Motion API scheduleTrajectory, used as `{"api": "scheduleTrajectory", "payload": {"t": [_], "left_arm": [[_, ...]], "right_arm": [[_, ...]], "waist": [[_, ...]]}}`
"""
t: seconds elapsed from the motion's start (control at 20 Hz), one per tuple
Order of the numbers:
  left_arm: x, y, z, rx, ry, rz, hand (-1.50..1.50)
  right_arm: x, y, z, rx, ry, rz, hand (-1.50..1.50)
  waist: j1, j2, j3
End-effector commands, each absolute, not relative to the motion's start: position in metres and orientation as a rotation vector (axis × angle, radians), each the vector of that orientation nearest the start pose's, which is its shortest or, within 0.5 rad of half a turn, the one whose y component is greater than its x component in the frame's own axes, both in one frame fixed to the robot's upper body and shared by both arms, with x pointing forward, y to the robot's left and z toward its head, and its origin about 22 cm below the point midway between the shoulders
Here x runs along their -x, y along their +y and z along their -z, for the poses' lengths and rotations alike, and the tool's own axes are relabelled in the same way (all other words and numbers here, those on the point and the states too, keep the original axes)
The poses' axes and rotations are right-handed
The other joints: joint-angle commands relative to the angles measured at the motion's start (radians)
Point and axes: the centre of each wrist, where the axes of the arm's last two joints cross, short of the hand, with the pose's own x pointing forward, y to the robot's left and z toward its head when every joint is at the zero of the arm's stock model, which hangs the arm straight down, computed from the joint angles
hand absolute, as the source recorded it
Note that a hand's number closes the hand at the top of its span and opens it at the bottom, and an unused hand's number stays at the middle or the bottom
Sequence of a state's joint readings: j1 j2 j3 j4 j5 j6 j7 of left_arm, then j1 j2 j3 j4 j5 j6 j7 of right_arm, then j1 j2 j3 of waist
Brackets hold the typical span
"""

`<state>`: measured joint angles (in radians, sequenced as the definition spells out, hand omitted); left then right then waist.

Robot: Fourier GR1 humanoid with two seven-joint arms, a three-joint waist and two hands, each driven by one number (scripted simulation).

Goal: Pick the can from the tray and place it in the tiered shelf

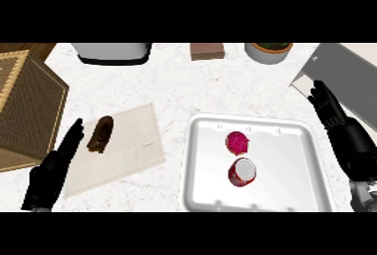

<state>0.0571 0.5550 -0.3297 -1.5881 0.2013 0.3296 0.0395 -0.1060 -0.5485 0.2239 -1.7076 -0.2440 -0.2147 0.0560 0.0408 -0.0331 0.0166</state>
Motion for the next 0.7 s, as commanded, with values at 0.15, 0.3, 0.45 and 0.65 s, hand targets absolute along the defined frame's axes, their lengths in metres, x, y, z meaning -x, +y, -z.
{"api": "scheduleTrajectory", "payload": {"t": [0.15,0.3,0.45,0.65], "left_arm": [[-0.261,0.279,-0.056,-0.210,-1.536,0.130,0.00],[-0.267,0.282,-0.057,-0.155,-1.538,0.064,0.00],[-0.280,0.279,-0.067,-0.104,-1.558,0.052,0.00],[-0.293,0.285,-0.067,-0.105,-1.535,0.052,0.00]], "right_arm": [[-0.282,-0.259,-0.090,0.128,-1.848,-0.278,1.50],[-0.283,-0.321,-0.098,0.674,-1.689,-0.347,1.50],[-0.283,-0.279,-0.063,0.073,-1.662,0.110,-1.50],[-0.272,-0.273,-0.070,-0.148,-1.802,-0.023,-1.50]], "waist": [[-0.036,0.036,-0.016],[-0.070,0.042,-0.028],[-0.050,0.038,-0.014],[-0.053,0.034,-0.016]]}}
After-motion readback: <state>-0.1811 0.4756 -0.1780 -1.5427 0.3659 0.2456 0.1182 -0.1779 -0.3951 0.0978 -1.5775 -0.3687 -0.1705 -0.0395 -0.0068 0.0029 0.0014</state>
